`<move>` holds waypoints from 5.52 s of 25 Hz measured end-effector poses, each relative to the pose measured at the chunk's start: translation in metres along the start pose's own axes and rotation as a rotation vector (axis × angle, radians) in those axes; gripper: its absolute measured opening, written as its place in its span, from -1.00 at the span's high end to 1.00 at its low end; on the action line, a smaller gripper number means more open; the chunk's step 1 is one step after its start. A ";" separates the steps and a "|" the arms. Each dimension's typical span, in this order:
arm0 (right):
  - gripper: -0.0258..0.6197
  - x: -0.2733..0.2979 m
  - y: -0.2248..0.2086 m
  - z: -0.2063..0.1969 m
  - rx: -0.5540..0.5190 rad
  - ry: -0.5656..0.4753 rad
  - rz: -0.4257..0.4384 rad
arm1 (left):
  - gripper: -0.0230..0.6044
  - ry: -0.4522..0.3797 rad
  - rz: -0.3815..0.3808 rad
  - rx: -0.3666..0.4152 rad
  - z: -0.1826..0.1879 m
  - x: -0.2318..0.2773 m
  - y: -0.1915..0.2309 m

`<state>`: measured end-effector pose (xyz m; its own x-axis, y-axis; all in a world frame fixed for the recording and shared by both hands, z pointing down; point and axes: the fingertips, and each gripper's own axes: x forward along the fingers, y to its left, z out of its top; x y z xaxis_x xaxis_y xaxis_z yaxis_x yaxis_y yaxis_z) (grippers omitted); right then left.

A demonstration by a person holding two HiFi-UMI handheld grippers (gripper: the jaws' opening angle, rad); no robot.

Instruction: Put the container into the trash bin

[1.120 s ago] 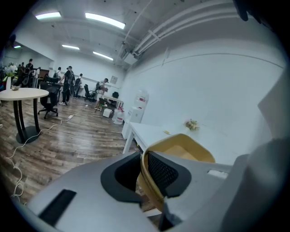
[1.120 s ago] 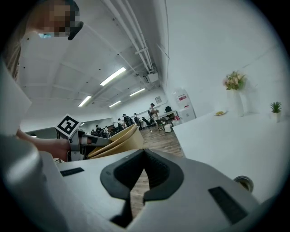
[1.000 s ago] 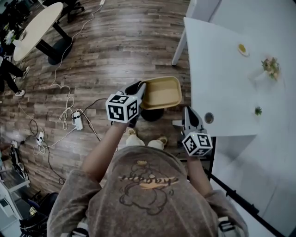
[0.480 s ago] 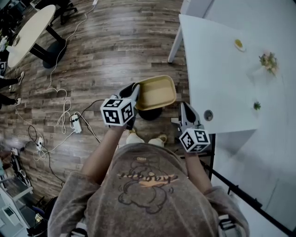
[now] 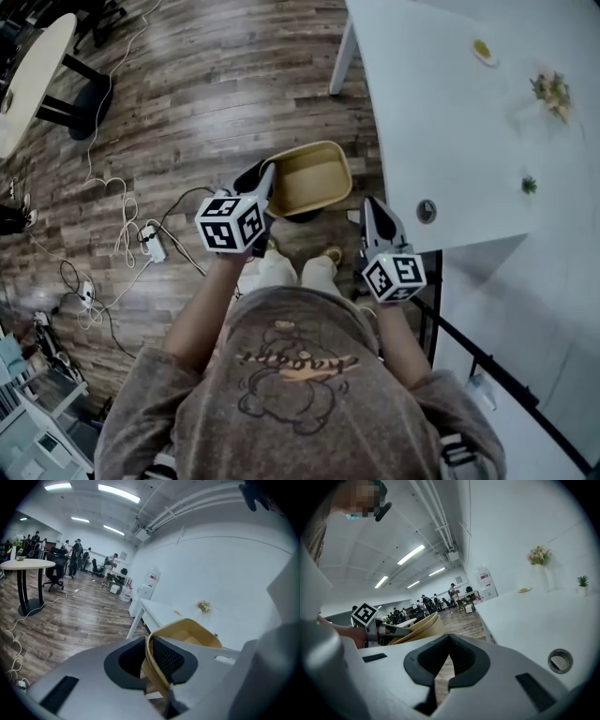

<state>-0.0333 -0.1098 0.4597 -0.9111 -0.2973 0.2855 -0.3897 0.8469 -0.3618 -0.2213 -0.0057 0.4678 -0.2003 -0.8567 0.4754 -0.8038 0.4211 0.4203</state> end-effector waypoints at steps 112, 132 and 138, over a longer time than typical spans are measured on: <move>0.94 0.104 -0.117 -0.333 0.130 0.223 -0.166 | 0.56 0.663 0.124 0.231 -0.519 0.336 0.248; 0.94 0.098 -0.055 -0.199 0.070 0.153 -0.090 | 0.56 0.517 0.069 0.142 -0.314 0.237 0.167; 0.94 0.082 -0.029 -0.145 0.048 0.133 -0.066 | 0.54 0.453 0.028 0.144 -0.237 0.189 0.115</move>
<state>-0.0767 -0.0946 0.6226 -0.8586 -0.2881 0.4240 -0.4571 0.8046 -0.3791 -0.2186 -0.0484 0.7891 0.0160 -0.6162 0.7874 -0.8773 0.3692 0.3067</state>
